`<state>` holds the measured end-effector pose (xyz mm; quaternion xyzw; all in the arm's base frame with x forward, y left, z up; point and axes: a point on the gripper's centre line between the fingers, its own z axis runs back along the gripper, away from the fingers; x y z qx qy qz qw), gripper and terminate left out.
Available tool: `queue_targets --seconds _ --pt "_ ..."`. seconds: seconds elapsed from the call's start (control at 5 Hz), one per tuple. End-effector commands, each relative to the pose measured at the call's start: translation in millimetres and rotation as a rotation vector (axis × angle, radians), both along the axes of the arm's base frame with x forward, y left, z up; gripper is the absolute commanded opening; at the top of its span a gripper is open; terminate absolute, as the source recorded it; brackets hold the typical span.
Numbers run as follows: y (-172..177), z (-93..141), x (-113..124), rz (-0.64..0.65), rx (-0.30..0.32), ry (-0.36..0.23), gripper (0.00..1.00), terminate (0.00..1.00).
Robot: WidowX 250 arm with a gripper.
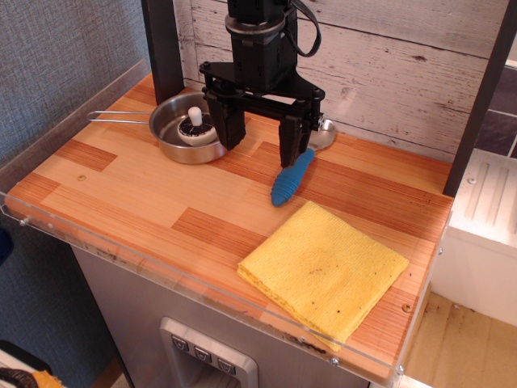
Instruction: Move the yellow cloth towards other edge of table
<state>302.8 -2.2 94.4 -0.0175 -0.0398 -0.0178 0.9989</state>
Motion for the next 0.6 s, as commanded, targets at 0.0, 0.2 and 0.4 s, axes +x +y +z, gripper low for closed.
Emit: queue_targets --seconds 0.0,0.2,0.4 --pt "0 0 0 0.0 0.0 0.0 1.0 0.0" --pt "-18 -4 -12 -0.015 0.006 -0.017 1.0 0.0" --pt "-40 -8 -26 -0.05 0.009 -0.028 1.0 0.0"
